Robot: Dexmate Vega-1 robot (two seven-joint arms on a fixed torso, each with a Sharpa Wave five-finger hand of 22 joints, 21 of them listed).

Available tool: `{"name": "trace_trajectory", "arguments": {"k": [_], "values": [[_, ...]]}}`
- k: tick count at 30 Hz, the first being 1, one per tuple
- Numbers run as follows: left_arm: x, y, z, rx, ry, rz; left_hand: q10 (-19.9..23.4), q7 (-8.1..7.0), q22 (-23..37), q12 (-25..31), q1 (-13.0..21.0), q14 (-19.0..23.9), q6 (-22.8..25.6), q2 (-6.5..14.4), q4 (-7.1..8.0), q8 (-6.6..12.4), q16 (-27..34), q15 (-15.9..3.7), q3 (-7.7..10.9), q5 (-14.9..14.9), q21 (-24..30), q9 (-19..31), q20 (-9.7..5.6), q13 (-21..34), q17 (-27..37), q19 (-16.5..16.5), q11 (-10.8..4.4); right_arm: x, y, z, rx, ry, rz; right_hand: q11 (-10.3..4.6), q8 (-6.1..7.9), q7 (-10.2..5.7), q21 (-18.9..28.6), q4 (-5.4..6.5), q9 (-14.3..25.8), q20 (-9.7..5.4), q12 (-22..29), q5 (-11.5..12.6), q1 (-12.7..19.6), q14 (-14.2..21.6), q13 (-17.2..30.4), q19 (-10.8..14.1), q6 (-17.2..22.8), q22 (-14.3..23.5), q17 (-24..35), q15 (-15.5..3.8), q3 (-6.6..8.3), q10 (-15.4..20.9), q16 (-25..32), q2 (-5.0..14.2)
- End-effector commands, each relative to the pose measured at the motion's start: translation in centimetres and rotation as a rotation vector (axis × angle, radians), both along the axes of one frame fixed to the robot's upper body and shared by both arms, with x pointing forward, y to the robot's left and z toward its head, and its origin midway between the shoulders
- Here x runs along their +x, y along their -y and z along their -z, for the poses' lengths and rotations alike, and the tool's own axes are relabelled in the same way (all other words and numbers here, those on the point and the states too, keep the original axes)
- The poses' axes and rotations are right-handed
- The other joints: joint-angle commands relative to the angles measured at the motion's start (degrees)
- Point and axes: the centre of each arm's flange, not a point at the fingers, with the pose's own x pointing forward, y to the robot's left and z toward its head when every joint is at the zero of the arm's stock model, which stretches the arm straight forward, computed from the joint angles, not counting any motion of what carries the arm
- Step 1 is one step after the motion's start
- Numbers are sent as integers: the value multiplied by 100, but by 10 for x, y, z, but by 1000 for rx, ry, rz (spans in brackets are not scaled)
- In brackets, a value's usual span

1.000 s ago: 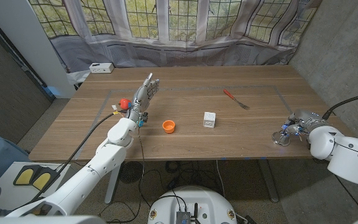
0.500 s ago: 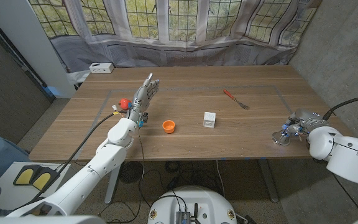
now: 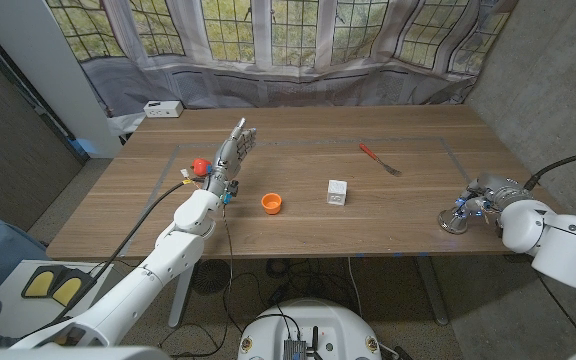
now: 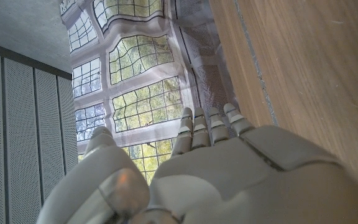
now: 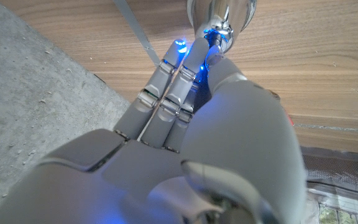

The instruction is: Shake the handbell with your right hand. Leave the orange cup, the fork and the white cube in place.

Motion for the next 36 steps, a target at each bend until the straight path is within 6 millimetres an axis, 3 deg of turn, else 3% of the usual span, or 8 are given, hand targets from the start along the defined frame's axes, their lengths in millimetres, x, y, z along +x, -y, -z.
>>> {"name": "trace_trajectory", "arguments": {"k": [1,7,8,9,17,26,34,36], "values": [[3,0,-1,-6,4,4,42,-18,10,-9,2,51,62,77,-25,-5,3,28,21,-10,14,9,11,27,10,18,24,-8,-4,-15,-3,40,-22,101,41,82,42,21,16,32,248,-12,73,70,427,10,12,22,43,-4,22,254,-13,41],[4,0,-2,-9,4,7,51,-20,10,-9,1,56,66,77,-27,-8,2,25,22,-10,11,9,11,27,10,15,4,-14,-9,-26,-27,59,-36,102,30,68,62,71,11,35,258,-10,27,81,479,-45,-9,19,99,22,-17,239,-61,52],[4,0,-2,-10,4,7,51,-18,10,-9,1,56,65,77,-27,-9,1,23,23,-10,12,9,9,27,10,18,5,-15,-10,-27,-25,65,-44,40,31,91,71,75,11,38,250,-1,27,80,477,-47,-9,19,112,16,-27,232,-73,51],[4,0,-2,-10,4,6,56,-19,10,-8,1,56,66,77,-27,-9,1,27,23,-10,12,9,9,27,10,19,3,-16,-10,-29,-26,71,-53,96,30,88,75,81,10,34,248,6,28,75,481,-55,-9,18,118,15,-30,228,-87,60],[1,-1,-5,-6,10,3,53,-20,10,-13,1,57,68,79,-29,-11,-1,28,25,-11,12,9,11,28,10,21,7,-21,-19,-41,-55,125,-104,117,23,63,107,93,6,32,245,34,44,86,508,-87,-17,18,178,9,-71,222,-134,62],[-5,3,-9,22,11,19,64,-20,10,-13,2,60,80,84,-32,-11,-3,26,30,-10,14,10,18,28,10,30,3,-17,-29,-56,-62,126,-144,140,9,50,119,126,12,37,217,51,35,9,539,-187,-53,16,219,23,-118,155,-242,81],[-12,1,-6,22,17,17,53,-27,10,-21,5,60,65,89,-35,-20,-6,29,35,-11,14,10,16,28,10,34,9,-12,-41,-68,-93,155,-183,58,23,37,151,140,59,40,215,66,46,-6,580,-231,-73,17,290,24,-174,137,-289,91],[-15,0,-6,18,19,20,59,-23,10,-20,5,62,52,90,-35,-26,-7,33,36,-11,12,11,17,29,10,33,18,-11,-43,-71,-95,163,-189,106,23,31,164,144,61,38,217,70,49,-4,585,-236,-73,17,310,21,-191,145,-298,93]]}}
